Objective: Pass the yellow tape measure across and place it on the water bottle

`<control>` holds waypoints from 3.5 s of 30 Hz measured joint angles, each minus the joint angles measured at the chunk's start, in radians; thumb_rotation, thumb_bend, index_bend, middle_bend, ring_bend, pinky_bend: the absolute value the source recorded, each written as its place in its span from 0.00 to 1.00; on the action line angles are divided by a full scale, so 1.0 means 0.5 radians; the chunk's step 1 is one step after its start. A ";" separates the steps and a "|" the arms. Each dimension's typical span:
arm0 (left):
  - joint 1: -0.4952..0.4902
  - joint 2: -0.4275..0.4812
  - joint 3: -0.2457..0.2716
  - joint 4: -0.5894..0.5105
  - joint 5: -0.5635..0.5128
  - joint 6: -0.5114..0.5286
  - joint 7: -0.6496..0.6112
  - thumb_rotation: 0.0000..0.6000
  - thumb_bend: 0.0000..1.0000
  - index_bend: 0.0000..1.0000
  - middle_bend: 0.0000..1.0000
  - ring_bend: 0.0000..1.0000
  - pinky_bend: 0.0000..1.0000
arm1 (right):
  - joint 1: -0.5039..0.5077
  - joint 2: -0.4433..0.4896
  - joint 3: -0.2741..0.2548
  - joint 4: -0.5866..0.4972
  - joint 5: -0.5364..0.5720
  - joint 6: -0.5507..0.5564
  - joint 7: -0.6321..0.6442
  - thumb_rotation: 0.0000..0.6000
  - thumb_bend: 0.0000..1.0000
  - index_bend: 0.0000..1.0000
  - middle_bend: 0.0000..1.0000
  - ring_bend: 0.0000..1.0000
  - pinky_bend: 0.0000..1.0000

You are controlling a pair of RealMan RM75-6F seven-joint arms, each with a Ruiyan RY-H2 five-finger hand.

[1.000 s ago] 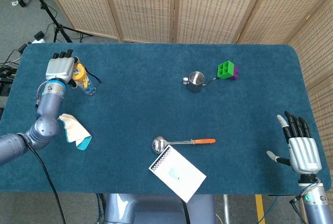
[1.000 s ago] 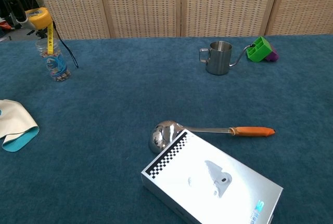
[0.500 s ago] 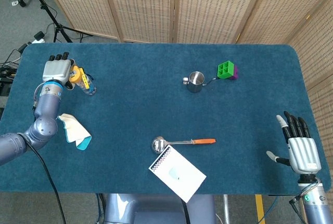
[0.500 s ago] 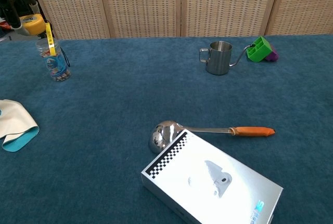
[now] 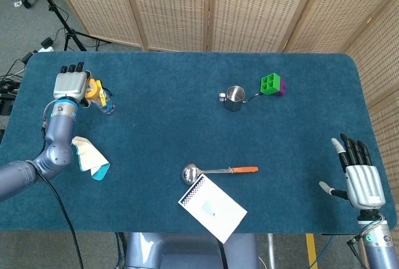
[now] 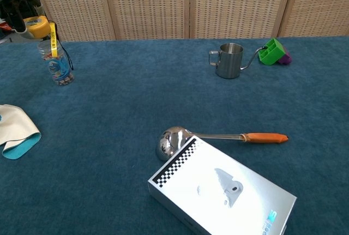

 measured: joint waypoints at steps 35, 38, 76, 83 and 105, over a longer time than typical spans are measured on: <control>0.059 -0.187 -0.033 0.166 0.124 0.036 -0.092 1.00 0.37 0.61 0.00 0.00 0.00 | 0.002 -0.001 -0.001 0.003 0.001 -0.003 0.006 1.00 0.05 0.00 0.00 0.00 0.00; 0.059 -0.198 -0.033 0.163 0.117 0.044 -0.080 1.00 0.37 0.61 0.00 0.00 0.00 | 0.002 -0.002 -0.001 0.003 0.001 -0.002 0.006 1.00 0.05 0.00 0.00 0.00 0.00; 0.071 -0.224 -0.096 0.146 0.111 0.111 -0.018 1.00 0.28 0.34 0.00 0.00 0.00 | -0.001 -0.005 -0.002 0.001 -0.004 0.007 0.006 1.00 0.05 0.00 0.00 0.00 0.00; 0.073 -0.242 -0.095 0.158 0.104 0.114 0.001 1.00 0.27 0.29 0.00 0.00 0.00 | -0.001 -0.005 -0.003 -0.003 -0.006 0.009 0.004 1.00 0.05 0.00 0.00 0.00 0.00; 0.106 -0.207 -0.169 0.132 0.168 0.126 -0.050 1.00 0.12 0.10 0.00 0.00 0.00 | -0.003 -0.015 0.001 0.000 -0.001 0.017 -0.014 1.00 0.05 0.00 0.00 0.00 0.00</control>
